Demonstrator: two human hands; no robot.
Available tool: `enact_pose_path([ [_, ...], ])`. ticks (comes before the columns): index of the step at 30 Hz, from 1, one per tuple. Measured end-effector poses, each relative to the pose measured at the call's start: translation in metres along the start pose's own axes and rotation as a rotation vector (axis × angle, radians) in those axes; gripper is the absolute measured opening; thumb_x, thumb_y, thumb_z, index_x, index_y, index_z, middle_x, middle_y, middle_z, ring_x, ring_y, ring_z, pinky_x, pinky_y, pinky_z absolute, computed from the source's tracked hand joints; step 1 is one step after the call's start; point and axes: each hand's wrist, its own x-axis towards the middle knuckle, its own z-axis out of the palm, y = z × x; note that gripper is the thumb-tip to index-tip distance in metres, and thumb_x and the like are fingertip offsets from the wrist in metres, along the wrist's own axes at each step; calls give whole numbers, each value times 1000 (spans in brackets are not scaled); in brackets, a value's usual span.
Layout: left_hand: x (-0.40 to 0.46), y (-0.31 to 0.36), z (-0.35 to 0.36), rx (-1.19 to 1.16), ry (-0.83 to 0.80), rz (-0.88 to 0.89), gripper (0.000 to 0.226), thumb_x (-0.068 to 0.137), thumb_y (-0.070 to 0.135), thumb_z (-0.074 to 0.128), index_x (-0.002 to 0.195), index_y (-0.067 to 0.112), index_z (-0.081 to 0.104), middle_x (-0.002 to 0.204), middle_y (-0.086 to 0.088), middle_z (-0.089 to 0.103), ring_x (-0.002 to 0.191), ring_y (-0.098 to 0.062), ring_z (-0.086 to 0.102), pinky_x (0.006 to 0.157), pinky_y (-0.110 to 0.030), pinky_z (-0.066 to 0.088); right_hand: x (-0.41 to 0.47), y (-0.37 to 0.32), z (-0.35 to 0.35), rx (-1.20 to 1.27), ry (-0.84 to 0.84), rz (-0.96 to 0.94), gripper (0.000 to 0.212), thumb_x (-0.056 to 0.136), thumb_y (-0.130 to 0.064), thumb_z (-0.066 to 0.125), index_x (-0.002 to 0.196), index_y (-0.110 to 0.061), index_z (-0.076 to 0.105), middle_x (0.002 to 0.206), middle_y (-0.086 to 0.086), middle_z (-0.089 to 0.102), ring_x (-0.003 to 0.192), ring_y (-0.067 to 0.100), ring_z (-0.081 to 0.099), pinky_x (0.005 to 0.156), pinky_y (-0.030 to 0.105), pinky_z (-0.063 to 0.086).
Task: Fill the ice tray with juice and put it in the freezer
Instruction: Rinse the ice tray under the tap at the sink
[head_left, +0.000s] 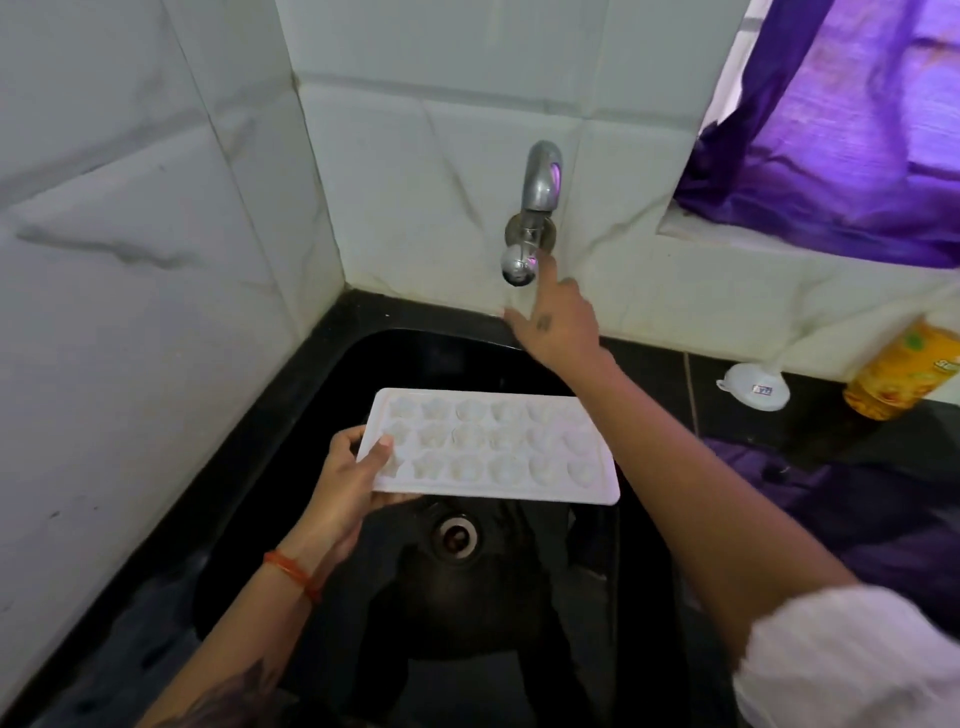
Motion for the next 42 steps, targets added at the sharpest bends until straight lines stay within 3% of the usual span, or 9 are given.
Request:
enact_pose_path([
  [4, 8, 6, -5, 10, 0, 8, 24, 97, 17, 47, 119, 11, 39, 121, -12, 55, 96, -23, 62, 56, -29, 60, 54, -9, 12, -171, -147, -18, 80, 91, -43, 55, 150, -26, 4, 133, 21, 49, 114, 36, 53, 89, 36, 43],
  [10, 16, 1, -10, 32, -26, 0, 26, 96, 19, 49, 120, 12, 42, 122, -12, 58, 101, -25, 63, 54, -26, 58, 70, 6, 22, -179, -95, -76, 41, 100, -32, 37, 138, -18, 43, 117, 21, 59, 102, 34, 56, 58, 10, 27],
  [19, 16, -7, -11, -15, -45, -14, 22, 94, 22, 52, 114, 16, 46, 119, -10, 61, 97, -26, 66, 55, -27, 56, 64, 4, 1, -386, -196, -165, 57, 95, -26, 49, 145, -36, 23, 117, 16, 53, 101, 32, 56, 74, 32, 41],
  [22, 16, -10, -15, -19, -38, -15, 21, 94, 23, 52, 114, 16, 47, 118, -11, 61, 97, -26, 66, 55, -28, 56, 27, 26, -14, -191, -181, -44, 66, 89, -53, 52, 146, -39, 21, 87, 5, 57, 87, 25, 58, 64, 28, 39],
  [26, 15, -13, -14, -36, -44, -17, 22, 94, 22, 52, 114, 17, 47, 118, -9, 61, 96, -24, 66, 55, -28, 57, -48, 79, -18, -77, -372, 330, 72, 84, -72, 38, 128, -17, 55, 120, 8, 62, 105, 25, 59, 83, 33, 46],
  [28, 14, -12, -10, -23, -59, -11, 24, 95, 22, 51, 118, 16, 45, 119, -8, 60, 98, -24, 66, 56, -28, 57, -81, 92, -10, 183, -534, 456, 64, 84, -71, 37, 105, -17, 65, 97, 4, 65, 77, 16, 59, 64, 27, 43],
  [34, 12, 5, 8, 135, -108, 95, 28, 96, 49, 33, 117, 36, 47, 123, 4, 59, 97, -6, 62, 72, -23, 52, -113, 102, -8, 628, -324, 356, 36, 86, -55, 54, 85, -21, 66, 63, -12, 62, 53, 5, 51, 49, 16, 38],
  [37, 21, 21, 18, 59, -141, -75, 59, 86, 72, 12, 127, 43, 45, 135, 6, 47, 112, -13, 52, 90, -38, 45, -110, 100, -10, 693, -181, 252, 10, 91, -24, 60, 94, -31, 66, 87, -11, 67, 77, 8, 61, 70, 25, 53],
  [42, 37, 39, 36, -448, -207, -249, 44, 99, 40, 38, 131, 11, 48, 140, -18, 49, 99, -29, 64, 70, -42, 58, -107, 105, -21, 978, -96, 279, 49, 81, 19, 51, 104, -21, 70, 116, -6, 67, 97, 5, 67, 80, 20, 54],
])
